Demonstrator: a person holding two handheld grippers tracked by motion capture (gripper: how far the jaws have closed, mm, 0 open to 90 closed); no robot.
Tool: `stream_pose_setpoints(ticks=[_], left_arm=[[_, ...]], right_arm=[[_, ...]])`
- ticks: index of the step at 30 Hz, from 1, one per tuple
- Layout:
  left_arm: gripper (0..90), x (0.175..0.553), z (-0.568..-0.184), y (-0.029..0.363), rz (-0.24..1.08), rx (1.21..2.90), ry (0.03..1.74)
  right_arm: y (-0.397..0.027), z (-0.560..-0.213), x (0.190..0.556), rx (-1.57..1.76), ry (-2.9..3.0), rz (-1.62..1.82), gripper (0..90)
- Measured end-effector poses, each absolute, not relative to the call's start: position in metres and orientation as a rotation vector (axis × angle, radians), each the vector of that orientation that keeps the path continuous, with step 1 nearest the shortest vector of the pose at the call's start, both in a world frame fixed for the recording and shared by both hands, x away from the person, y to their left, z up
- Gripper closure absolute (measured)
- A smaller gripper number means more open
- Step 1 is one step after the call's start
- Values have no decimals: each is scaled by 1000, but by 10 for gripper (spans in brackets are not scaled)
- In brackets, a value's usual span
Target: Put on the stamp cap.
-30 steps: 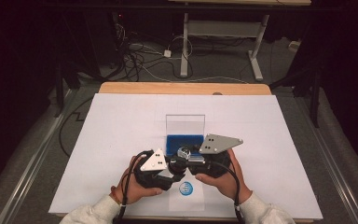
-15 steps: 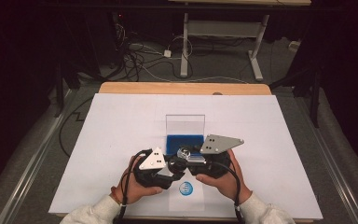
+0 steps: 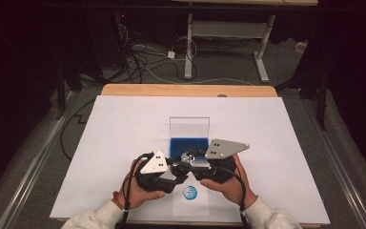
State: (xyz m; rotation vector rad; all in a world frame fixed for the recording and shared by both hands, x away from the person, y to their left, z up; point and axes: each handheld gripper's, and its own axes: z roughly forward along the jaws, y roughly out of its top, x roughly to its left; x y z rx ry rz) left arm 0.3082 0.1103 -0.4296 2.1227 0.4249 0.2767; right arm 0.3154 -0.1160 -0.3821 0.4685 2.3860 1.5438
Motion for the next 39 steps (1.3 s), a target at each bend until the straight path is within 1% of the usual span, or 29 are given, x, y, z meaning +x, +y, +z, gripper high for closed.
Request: stream_pose_setpoints(ticks=[6, 11, 19, 30, 39], left_arm=[[370, 307, -430, 109, 298, 2139, 427], [370, 303, -432, 106, 344, 2159, 414], [370, 301, -432, 106, 361, 2167, 403], [368, 304, -437, 105, 342, 2187, 400], [363, 303, -436, 106, 336, 2167, 396]], right_arm=[[-117, -384, 316, 476, 2392, 1538, 572], [-116, -387, 317, 483, 2419, 1523, 572], [-117, -388, 317, 490, 2433, 1526, 573], [-115, -392, 318, 506, 2449, 1493, 573], [-115, -388, 313, 486, 2438, 1476, 573]])
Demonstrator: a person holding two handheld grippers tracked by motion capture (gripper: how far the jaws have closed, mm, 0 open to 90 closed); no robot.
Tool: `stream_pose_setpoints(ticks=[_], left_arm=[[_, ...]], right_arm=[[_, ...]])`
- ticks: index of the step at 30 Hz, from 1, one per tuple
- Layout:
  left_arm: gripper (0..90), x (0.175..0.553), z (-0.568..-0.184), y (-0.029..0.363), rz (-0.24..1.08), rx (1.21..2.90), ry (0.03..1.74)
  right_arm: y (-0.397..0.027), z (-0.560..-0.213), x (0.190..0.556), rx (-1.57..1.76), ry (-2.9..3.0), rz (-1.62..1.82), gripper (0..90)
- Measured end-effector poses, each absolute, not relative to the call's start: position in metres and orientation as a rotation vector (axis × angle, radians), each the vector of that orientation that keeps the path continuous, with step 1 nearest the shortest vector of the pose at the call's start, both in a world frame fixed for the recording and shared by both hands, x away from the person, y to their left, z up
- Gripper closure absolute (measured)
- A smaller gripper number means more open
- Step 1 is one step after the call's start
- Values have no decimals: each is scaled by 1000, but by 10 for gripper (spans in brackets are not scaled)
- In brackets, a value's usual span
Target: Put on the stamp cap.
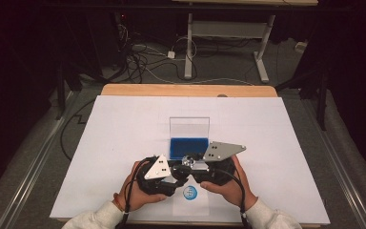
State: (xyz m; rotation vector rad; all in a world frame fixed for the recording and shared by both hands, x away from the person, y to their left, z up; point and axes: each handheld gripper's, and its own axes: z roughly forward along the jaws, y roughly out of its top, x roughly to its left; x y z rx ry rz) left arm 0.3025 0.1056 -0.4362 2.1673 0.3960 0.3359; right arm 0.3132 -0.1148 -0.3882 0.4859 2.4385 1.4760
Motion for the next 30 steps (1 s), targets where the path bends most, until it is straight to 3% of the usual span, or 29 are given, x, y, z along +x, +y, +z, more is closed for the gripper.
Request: stream_pose_setpoints(ticks=[17, 30], left_arm=[[190, 302, -443, 103, 407, 2206, 410], [150, 304, -443, 119, 463, 2225, 389]], right_arm=[[-127, -379, 313, 485, 2402, 1488, 572], [-145, -366, 313, 500, 2342, 1469, 572]])
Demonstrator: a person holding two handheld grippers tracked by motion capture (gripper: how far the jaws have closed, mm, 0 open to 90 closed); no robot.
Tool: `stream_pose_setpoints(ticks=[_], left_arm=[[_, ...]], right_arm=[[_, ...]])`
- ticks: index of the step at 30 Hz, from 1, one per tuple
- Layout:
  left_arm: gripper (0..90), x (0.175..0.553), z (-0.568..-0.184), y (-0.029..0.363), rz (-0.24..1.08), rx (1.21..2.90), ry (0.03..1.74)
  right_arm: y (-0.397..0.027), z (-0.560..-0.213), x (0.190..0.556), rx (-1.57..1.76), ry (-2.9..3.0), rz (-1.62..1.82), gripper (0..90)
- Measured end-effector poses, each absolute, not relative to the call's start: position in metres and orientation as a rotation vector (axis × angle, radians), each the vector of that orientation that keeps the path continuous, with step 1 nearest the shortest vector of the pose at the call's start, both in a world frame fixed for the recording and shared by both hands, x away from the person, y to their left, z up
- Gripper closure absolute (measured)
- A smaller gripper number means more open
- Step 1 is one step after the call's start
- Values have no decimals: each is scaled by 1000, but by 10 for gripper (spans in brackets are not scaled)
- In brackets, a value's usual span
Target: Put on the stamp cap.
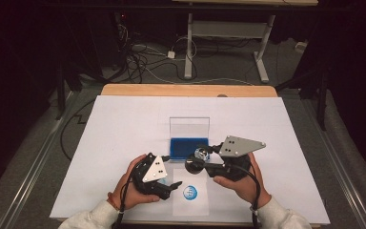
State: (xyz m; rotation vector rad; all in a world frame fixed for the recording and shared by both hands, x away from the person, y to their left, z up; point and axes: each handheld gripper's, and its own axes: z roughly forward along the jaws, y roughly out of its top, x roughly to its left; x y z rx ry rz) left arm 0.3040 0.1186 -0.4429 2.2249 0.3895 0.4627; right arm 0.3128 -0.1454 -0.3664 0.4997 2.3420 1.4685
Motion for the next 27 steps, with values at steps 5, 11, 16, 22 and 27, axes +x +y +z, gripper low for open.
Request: stream_pose_setpoints(ticks=[5, 11, 16, 22, 27], left_arm=[[150, 303, -442, 125, 504, 2226, 401], [150, 302, -441, 136, 522, 2229, 414], [150, 301, -441, 147, 536, 2225, 434], [150, 299, -442, 162, 552, 2211, 475], [150, 296, -444, 172, 565, 2212, 500]], right_arm=[[-152, -364, 313, 505, 2327, 1443, 572], [-160, -362, 312, 523, 2309, 1436, 572], [-164, -360, 312, 529, 2297, 1425, 572], [-170, -358, 311, 539, 2281, 1421, 572], [-176, -355, 311, 552, 2261, 1418, 572]])
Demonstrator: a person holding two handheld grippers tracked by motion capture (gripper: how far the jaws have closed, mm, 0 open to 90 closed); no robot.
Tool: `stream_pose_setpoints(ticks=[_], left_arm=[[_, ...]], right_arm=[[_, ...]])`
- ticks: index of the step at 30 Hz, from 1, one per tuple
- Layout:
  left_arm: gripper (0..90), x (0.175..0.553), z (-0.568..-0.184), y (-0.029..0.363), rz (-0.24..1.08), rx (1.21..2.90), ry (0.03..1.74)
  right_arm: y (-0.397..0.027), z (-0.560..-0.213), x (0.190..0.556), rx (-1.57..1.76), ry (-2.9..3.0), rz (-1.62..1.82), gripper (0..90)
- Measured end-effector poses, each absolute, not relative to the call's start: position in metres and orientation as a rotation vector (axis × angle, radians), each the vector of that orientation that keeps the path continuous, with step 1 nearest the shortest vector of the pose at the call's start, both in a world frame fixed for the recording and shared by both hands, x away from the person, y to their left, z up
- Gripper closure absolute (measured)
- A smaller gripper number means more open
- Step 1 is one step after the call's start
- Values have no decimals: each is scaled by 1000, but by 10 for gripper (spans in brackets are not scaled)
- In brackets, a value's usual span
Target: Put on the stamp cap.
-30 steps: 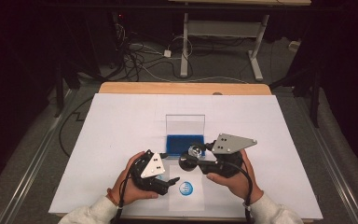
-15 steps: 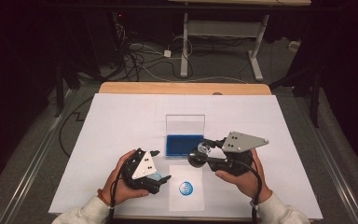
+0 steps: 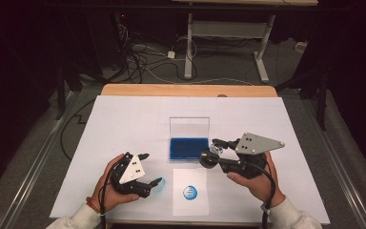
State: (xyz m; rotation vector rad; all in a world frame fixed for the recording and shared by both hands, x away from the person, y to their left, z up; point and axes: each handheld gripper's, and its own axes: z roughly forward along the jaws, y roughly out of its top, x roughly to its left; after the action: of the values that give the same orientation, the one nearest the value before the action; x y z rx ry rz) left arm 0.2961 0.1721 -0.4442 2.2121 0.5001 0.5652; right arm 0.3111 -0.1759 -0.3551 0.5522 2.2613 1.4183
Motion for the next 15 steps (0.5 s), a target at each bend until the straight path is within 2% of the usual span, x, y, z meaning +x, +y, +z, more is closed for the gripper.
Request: stream_pose_setpoints(ticks=[15], left_arm=[[150, 289, -452, 194, 564, 2202, 561]], right_arm=[[-191, -351, 314, 589, 2224, 1391, 572]])
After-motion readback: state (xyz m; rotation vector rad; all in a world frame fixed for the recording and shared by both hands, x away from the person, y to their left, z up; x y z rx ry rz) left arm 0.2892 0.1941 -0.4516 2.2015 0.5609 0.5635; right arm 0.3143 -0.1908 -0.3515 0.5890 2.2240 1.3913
